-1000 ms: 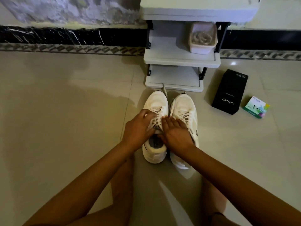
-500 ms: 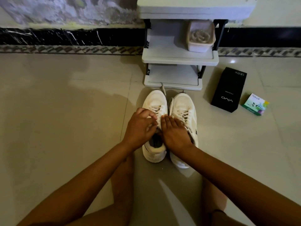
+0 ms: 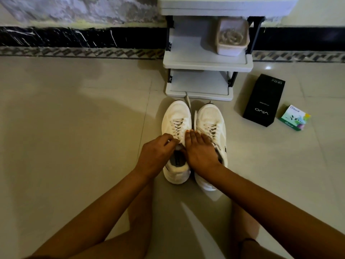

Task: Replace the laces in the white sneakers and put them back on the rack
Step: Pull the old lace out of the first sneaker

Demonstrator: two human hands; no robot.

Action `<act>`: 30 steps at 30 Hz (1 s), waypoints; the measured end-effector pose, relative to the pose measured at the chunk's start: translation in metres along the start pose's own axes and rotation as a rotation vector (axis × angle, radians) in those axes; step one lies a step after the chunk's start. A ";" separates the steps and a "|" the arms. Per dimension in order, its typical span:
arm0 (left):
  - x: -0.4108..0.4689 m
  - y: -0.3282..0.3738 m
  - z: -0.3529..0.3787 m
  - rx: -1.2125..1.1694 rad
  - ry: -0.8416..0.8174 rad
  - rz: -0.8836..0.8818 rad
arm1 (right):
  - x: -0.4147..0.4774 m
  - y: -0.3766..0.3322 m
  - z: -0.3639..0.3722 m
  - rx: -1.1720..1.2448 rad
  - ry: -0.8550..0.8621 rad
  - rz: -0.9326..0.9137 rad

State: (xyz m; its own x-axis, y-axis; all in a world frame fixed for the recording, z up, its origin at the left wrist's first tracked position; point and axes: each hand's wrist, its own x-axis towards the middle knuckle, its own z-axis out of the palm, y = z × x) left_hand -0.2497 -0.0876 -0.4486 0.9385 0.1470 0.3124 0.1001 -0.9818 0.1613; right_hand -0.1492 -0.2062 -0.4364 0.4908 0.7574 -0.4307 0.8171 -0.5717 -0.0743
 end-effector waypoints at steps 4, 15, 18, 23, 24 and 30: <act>0.007 0.000 0.001 0.070 -0.028 0.058 | 0.001 0.000 0.002 -0.007 0.006 0.014; 0.027 0.009 -0.012 -0.867 -0.297 -0.653 | 0.001 0.000 0.010 0.055 0.141 -0.030; 0.027 0.009 -0.014 -0.907 -0.283 -0.641 | 0.001 0.001 0.009 0.075 0.149 -0.015; 0.013 -0.001 -0.009 -0.017 -0.173 -0.057 | 0.002 0.002 0.008 0.017 0.059 -0.005; 0.009 -0.001 -0.007 0.066 -0.159 -0.012 | 0.002 0.003 0.008 0.017 0.060 -0.003; 0.021 0.011 -0.018 -0.580 -0.132 -0.435 | 0.000 0.003 0.004 0.036 0.043 -0.013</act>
State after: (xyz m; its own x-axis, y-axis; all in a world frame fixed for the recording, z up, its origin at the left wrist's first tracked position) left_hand -0.2345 -0.0930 -0.4235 0.8896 0.4567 -0.0022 0.3157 -0.6115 0.7256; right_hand -0.1478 -0.2097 -0.4406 0.4931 0.7775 -0.3903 0.8126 -0.5718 -0.1125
